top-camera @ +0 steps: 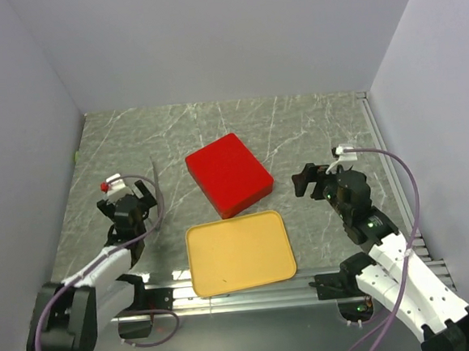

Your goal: Pack the cookies

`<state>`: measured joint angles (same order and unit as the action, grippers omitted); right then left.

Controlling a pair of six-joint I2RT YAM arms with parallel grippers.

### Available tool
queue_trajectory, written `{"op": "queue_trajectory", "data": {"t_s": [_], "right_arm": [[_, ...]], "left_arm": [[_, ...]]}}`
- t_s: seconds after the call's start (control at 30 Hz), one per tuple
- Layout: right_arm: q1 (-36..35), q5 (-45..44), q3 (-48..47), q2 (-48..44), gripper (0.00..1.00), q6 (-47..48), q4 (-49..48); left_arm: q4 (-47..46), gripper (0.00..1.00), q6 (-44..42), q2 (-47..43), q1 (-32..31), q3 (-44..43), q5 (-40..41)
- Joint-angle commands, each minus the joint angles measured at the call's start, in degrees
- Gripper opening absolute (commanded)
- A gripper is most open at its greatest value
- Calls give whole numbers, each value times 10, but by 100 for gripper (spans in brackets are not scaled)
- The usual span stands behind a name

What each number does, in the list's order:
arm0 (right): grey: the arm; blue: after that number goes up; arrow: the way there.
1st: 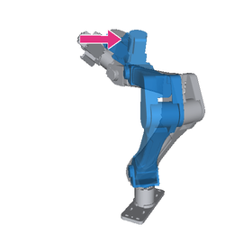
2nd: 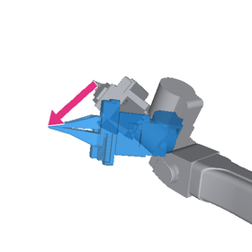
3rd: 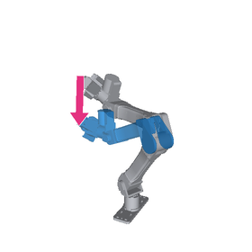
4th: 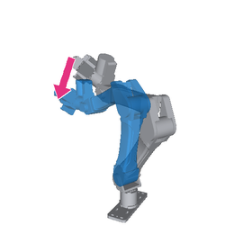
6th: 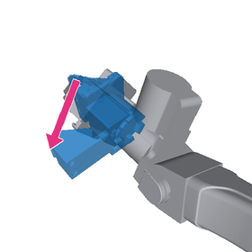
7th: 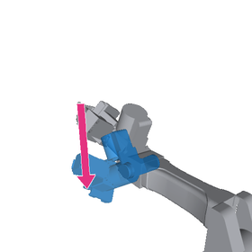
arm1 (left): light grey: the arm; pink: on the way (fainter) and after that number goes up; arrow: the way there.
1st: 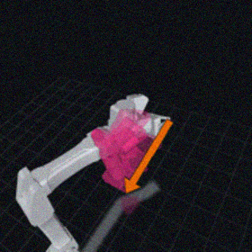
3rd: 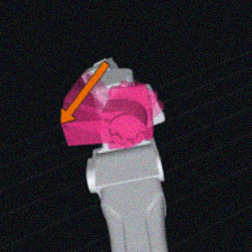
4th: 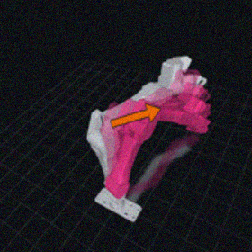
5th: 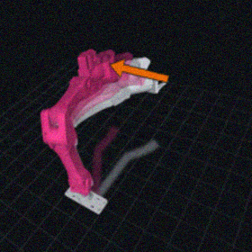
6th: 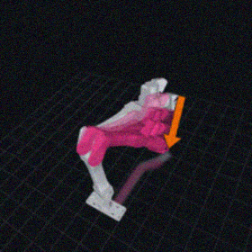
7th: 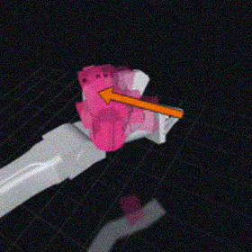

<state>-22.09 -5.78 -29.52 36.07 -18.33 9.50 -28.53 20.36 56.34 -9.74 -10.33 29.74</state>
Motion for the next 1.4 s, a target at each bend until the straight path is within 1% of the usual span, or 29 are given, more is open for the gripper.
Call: {"op": "queue_trajectory", "data": {"t_s": [0.0,0.07,0.1,0.17,0.2,0.23,0.4,0.43,0.47,0.5,0.53,0.57,0.6,0.63,0.67,0.73,0.77,0.8,0.87,0.9,1.03,1.07,1.23,1.27,1.37], "right_arm": [[1,-34,2,17,100,-7,-25],[1,-43,0,27,100,-9,-32],[0,-48,-1,38,100,-8,-35],[2,-56,-4,51,100,-1,-45],[2,-68,-5,63,100,7,-56],[4,-74,-5,69,100,11,-61],[23,-135,-16,131,100,22,-64],[26,-149,-18,139,100,23,-67],[29,-150,-19,151,100,27,-71],[30,-155,-19,157,100,30,-83],[33,-164,-20,162,100,30,-91],[34,-168,-20,174,100,31,-94],[35,-175,-19,181,100,30,-123],[39,-194,-18,188,100,28,-134],[42,-201,-14,202,100,24,-147],[56,-218,-8,217,100,17,-180],[60,-229,-6,230,100,14,-190],[73,-235,0,237,100,13,-207],[84,-246,7,253,100,20,-239],[89,-249,16,256,100,22,-250],[125,-255,32,275,100,8,-306],[128,-255,38,283,100,-1,-335],[131,-295,55,325,100,-23,-404],[132,-299,60,331,100,-27,-432],[131,-303,50,349,100,-23,-424]], "left_arm": [[-111,99,-45,74,9,-37,2],[-143,99,-62,114,29,-63,-30],[-172,99,-74,149,35,-70,-44],[-195,99,-81,180,52,-93,-73],[-206,99,-83,205,57,-98,-78],[-236,99,-85,214,60,-101,-82],[-330,99,-105,262,69,-79,-143],[-364,99,-109,266,70,-66,-151],[-357,99,-100,254,76,-59,-156],[-378,99,-99,258,79,-50,-163],[-458,100,-97,267,82,-24,-162],[-465,99,-96,282,85,-20,-161],[-417,99,-89,272,89,-28,-163],[-406,99,-85,265,89,-29,-163],[-454,99,-92,280,89,-24,-162],[-413,99,-88,270,89,-32,-161],[-435,99,-90,273,89,-29,-160],[-439,99,-91,276,89,-27,-159],[-412,100,-88,269,89,-34,-159],[-429,99,-90,272,88,-32,-158],[-422,99,-91,272,88,-32,-158],[-418,99,-89,270,88,-32,-158],[-420,99,-90,271,88,-32,-158],[-418,99,-89,270,88,-32,-158],[-419,99,-90,271,88,-32,-158]]}}
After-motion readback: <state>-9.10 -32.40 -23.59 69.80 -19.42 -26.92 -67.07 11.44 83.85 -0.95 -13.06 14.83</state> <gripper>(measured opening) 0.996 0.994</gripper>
